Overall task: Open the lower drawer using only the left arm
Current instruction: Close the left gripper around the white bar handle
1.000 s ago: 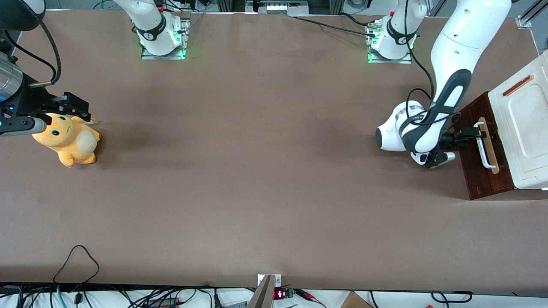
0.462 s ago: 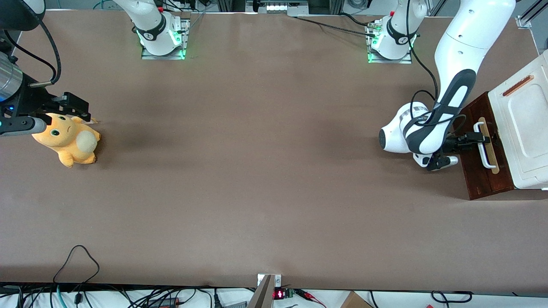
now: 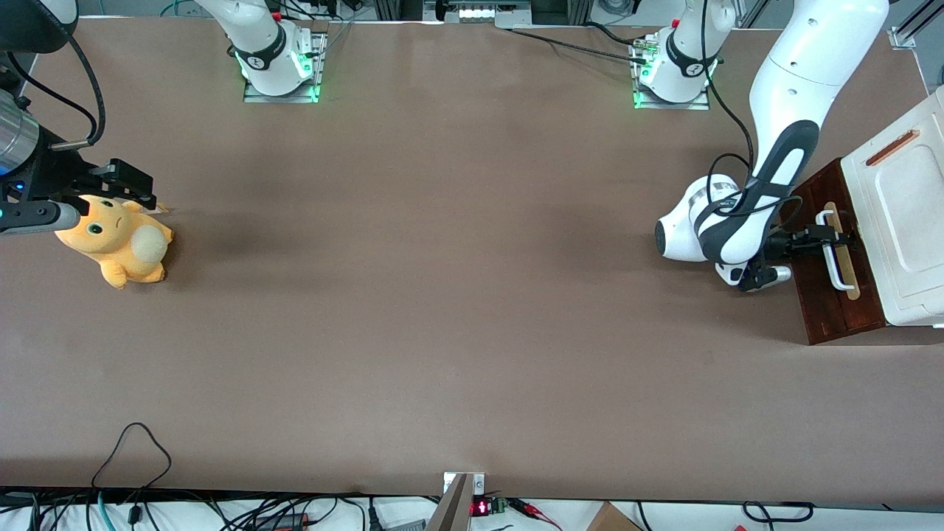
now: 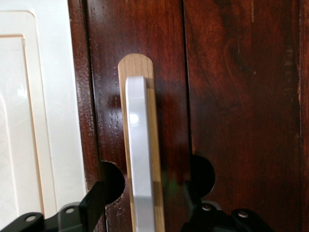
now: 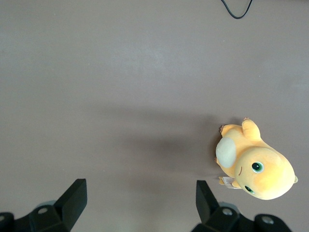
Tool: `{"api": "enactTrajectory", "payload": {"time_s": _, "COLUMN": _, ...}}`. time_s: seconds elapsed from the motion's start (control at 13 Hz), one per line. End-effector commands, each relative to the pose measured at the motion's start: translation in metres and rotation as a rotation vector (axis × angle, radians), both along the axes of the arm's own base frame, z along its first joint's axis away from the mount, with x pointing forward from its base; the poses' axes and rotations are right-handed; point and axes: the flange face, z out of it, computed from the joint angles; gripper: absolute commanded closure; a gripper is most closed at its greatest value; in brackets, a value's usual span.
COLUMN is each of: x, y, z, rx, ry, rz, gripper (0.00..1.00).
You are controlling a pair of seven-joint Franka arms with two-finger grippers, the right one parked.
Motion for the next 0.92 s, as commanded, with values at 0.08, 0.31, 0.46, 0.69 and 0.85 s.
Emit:
{"api": "enactTrajectory", "payload": {"time_s": 0.08, "x": -0.0012, "y": 0.0023, "z": -0.0031, "rx": 0.024, "ry": -0.004, "rz": -0.017, "gripper": 0.54}}
{"api": "enactTrajectory", "payload": {"time_s": 0.31, "x": -0.0017, "y": 0.0078, "z": -0.0038, "rx": 0.027, "ry": -0.003, "rz": -0.008, "gripper": 0.59}}
{"api": "enactTrajectory", "payload": {"time_s": 0.46, "x": -0.0017, "y": 0.0087, "z": -0.0039, "rx": 0.027, "ry": -0.003, "rz": -0.006, "gripper": 0.6}}
{"api": "enactTrajectory", "payload": {"time_s": 0.69, "x": -0.0017, "y": 0.0093, "z": -0.004, "rx": 0.027, "ry": -0.003, "rz": -0.006, "gripper": 0.7}}
{"api": "enactTrajectory", "payload": {"time_s": 0.85, "x": -0.0009, "y": 0.0093, "z": -0.0028, "rx": 0.027, "ry": -0.006, "rz": -0.006, "gripper": 0.81}}
